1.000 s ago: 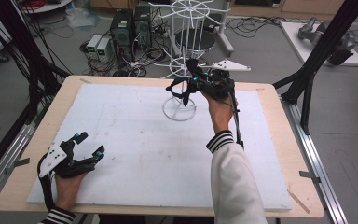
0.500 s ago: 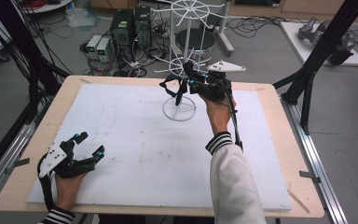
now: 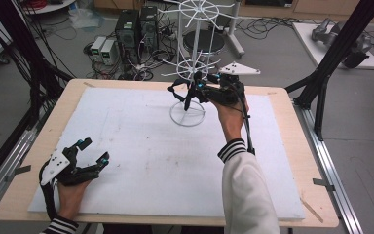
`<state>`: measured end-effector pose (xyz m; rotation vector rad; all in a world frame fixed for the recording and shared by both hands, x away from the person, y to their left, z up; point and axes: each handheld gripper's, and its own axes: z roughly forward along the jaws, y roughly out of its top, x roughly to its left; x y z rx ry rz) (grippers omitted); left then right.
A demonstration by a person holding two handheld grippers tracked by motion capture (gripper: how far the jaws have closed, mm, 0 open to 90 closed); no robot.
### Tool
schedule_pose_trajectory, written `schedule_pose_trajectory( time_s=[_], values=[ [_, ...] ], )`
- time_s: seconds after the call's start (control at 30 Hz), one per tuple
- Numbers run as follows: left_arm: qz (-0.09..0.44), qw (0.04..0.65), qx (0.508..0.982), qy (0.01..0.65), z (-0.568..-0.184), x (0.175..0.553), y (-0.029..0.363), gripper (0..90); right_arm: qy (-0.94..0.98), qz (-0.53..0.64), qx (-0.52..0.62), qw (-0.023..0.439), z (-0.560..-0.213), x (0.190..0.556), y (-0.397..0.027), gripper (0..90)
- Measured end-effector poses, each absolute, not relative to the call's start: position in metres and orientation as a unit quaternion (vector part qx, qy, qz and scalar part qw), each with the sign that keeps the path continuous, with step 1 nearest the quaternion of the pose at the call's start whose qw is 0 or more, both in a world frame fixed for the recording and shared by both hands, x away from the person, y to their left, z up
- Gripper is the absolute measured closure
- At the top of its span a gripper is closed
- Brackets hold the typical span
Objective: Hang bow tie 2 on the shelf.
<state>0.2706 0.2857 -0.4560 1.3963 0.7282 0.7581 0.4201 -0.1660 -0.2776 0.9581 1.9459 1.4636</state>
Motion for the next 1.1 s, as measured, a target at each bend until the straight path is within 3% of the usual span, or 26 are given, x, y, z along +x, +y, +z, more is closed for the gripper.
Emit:
schedule_pose_trajectory(
  time_s=[0.13,0.23,0.3,0.57,1.1],
  values=[
    [0.332,0.642,0.613,0.32,-0.456,0.271,0.286,16.2,0.717,0.547,0.347,0.257,-0.273,0.413,-0.166,10.1],
    [0.332,0.642,0.613,0.32,-0.456,0.271,0.285,16.2,0.722,0.559,0.322,0.252,-0.268,0.402,-0.168,9.0],
    [0.332,0.641,0.614,0.319,-0.456,0.271,0.285,16.2,0.717,0.568,0.309,0.262,-0.269,0.391,-0.172,0.7],
    [0.334,0.641,0.614,0.319,-0.456,0.271,0.285,16.2,0.693,0.584,0.322,0.273,-0.294,0.348,-0.222,0.7],
    [0.334,0.64,0.615,0.317,-0.456,0.27,0.285,16.1,0.669,0.571,0.361,0.311,-0.398,0.277,-0.285,0.8]
  ],
)
